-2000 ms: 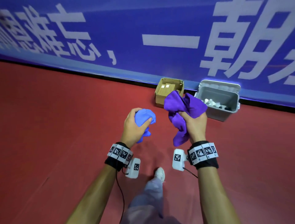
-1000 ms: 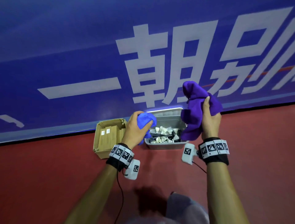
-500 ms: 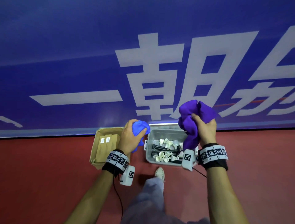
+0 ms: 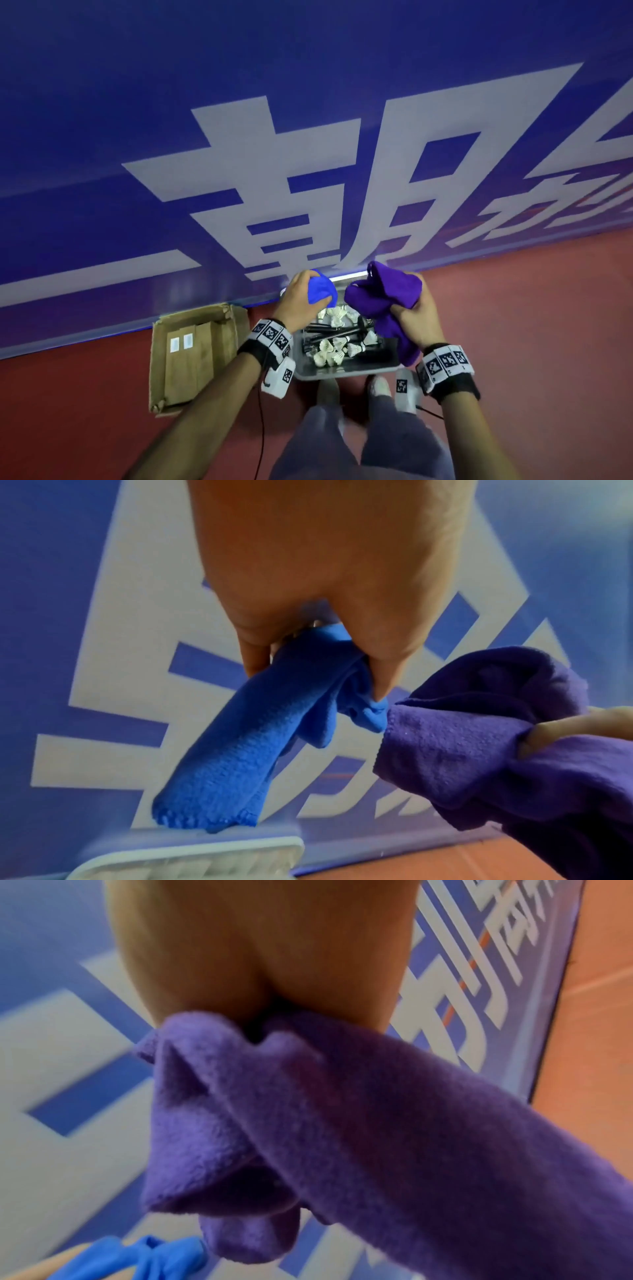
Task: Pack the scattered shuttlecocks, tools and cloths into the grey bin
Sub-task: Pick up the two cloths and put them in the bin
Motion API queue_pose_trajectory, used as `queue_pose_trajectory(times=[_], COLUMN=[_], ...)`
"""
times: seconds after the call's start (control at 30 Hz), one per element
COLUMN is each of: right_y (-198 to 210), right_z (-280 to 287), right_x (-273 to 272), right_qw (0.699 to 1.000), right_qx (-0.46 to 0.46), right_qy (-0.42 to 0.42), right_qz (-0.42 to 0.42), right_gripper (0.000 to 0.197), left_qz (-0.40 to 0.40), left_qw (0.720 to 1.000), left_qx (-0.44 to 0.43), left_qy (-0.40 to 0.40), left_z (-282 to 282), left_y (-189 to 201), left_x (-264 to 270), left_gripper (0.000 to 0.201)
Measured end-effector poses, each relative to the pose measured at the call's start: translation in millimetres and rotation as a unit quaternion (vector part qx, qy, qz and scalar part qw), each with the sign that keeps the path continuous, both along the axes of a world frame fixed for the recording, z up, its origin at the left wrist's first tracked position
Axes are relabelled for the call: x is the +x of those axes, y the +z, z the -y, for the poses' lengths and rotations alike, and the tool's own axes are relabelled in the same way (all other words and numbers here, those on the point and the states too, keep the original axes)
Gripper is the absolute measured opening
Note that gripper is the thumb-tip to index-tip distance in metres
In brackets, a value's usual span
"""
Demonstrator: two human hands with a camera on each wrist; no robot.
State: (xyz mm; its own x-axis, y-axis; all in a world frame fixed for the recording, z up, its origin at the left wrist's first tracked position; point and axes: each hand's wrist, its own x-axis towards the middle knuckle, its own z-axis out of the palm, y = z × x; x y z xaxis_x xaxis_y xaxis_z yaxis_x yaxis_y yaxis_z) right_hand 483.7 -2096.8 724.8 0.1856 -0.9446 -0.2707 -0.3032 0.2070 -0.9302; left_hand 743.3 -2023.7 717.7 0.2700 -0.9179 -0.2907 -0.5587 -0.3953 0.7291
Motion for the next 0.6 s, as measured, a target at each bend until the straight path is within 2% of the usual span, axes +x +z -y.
queue_pose_trajectory(times=[0.17, 0.27, 0.4, 0.43, 0.53, 0.6], right_y=[-112.9, -189.4, -287.7, -309.6, -369.0, -405.0], right_z=[15.0, 22.1, 21.1, 21.8, 26.9, 30.8], right_x=[-8.0, -21.7, -38.8, -42.2, -48.1, -49.5], right_qw=[0.992, 0.979, 0.965, 0.961, 0.940, 0.930], right_qx=[0.112, 0.169, 0.184, 0.185, 0.189, 0.182], right_qy=[-0.016, 0.018, 0.056, 0.067, 0.107, 0.141], right_qz=[-0.049, -0.113, -0.176, -0.195, -0.262, -0.287], right_gripper=[0.062, 0.043, 0.028, 0.028, 0.046, 0.052], left_qz=[0.035, 0.061, 0.106, 0.110, 0.113, 0.114], left_qw=[0.991, 0.976, 0.945, 0.941, 0.931, 0.927], left_qx=[0.117, 0.205, 0.304, 0.316, 0.336, 0.341], left_qy=[-0.048, -0.048, -0.050, -0.056, -0.091, -0.110], left_z=[28.7, 23.7, -5.8, -14.3, -31.2, -39.6], left_y=[-91.0, -167.5, -282.4, -305.8, -364.5, -401.7], left_x=[1.7, 3.5, 1.4, -2.2, -13.5, -19.8], left_gripper=[0.048, 0.053, 0.050, 0.049, 0.048, 0.043])
